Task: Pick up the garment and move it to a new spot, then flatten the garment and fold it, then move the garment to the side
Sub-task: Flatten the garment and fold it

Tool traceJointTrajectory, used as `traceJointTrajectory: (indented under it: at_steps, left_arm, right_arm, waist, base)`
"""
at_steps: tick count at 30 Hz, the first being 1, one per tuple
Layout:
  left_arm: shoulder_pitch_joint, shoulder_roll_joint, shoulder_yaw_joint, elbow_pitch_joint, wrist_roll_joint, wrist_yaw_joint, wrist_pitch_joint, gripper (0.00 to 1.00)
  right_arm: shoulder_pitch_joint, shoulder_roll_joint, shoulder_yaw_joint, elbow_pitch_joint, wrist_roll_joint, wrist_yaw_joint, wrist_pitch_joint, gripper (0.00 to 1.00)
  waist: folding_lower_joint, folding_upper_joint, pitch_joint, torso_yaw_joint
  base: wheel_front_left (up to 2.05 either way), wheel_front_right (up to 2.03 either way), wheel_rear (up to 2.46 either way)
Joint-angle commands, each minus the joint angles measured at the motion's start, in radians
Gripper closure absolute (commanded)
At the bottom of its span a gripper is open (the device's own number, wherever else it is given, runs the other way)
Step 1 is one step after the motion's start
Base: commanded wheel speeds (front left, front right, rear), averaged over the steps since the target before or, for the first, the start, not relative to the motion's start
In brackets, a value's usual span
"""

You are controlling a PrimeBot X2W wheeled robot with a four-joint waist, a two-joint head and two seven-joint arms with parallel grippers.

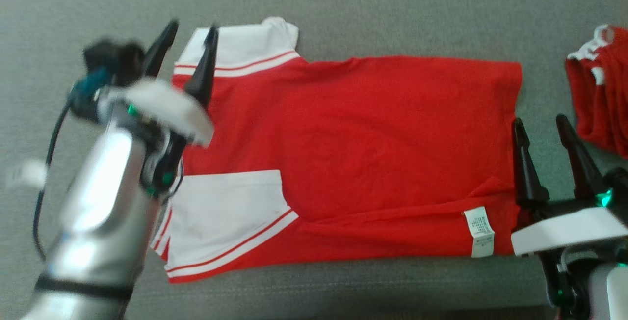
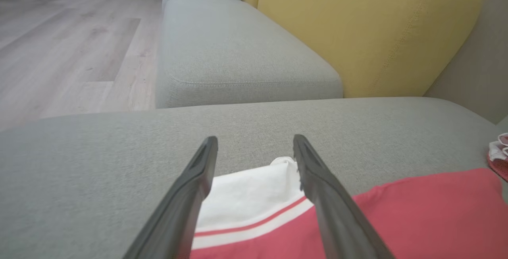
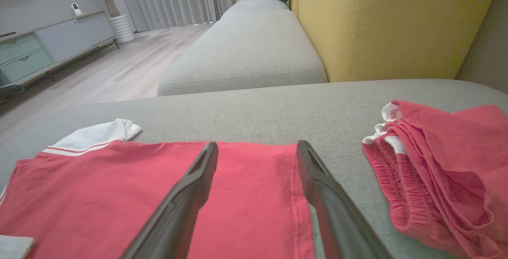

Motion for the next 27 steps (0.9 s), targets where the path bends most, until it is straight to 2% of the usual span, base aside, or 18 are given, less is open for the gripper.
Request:
traceJointTrajectory:
  at_steps: [1, 8, 9, 14, 19, 23, 24, 25, 27]
  left_arm:
    - [-0.093, 0.004, 0.024, 0.029, 0.003, -0.010, 0.010, 0.00]
    - [-0.296, -0.035, -0.008, 0.330, -0.003, -0.052, 0.044, 0.00]
    - [-0.296, -0.035, -0.008, 0.330, -0.003, -0.052, 0.044, 0.00]
    - [-0.369, -0.059, -0.041, 0.525, -0.009, -0.067, 0.133, 0.00]
    - [-0.415, -0.074, -0.076, 0.658, -0.012, -0.079, 0.230, 0.00]
    - [-0.436, -0.079, -0.096, 0.727, -0.007, -0.082, 0.250, 0.00]
    - [-0.440, -0.081, -0.102, 0.738, -0.005, -0.084, 0.248, 0.55]
    - [-0.444, -0.083, -0.106, 0.746, -0.005, -0.085, 0.242, 1.00]
    - [-0.454, -0.082, -0.112, 0.748, 0.002, -0.084, 0.194, 1.00]
  right_arm:
    - [-0.040, -0.006, 0.023, -0.037, -0.010, -0.001, -0.003, 0.00]
    - [-0.067, -0.005, 0.037, -0.021, -0.010, -0.001, -0.013, 0.00]
    - [-0.067, -0.005, 0.037, -0.021, -0.010, -0.001, -0.013, 0.00]
    - [-0.069, -0.004, 0.033, -0.005, 0.000, -0.001, -0.020, 0.00]
    - [-0.079, -0.004, 0.039, 0.007, 0.011, -0.001, -0.023, 0.00]
    - [-0.082, -0.004, 0.043, 0.010, 0.015, -0.001, -0.020, 0.00]
    - [-0.081, -0.004, 0.042, 0.011, 0.017, -0.001, -0.019, 0.00]
    - [-0.081, -0.004, 0.040, 0.013, 0.019, -0.001, -0.017, 0.00]
    - [-0.078, -0.004, 0.033, 0.016, 0.022, -0.001, -0.015, 0.00]
  waist:
    - [-0.0002, 0.0000, 0.050, -0.020]
    - [-0.0002, 0.0000, 0.106, -0.047]
    - [-0.0002, 0.0000, 0.106, -0.047]
    - [-0.0002, 0.0000, 0.109, -0.049]
    - [-0.0002, 0.0000, 0.105, -0.053]
    - [-0.0002, 0.0000, 0.101, -0.061]
    - [-0.0002, 0.0000, 0.101, -0.064]
    - [-0.0002, 0.0000, 0.101, -0.065]
    - [-0.0002, 0.0000, 0.100, -0.066]
  base:
    - [0.00, 0.00, 0.00]
    - [0.00, 0.00, 0.00]
    - [0.00, 0.00, 0.00]
    - [0.00, 0.00, 0.00]
    - [0.00, 0.00, 0.00]
    - [0.00, 0.00, 0.00]
    - [0.00, 0.00, 0.00]
    - [0.00, 0.00, 0.00]
    - [0.00, 0.00, 0.00]
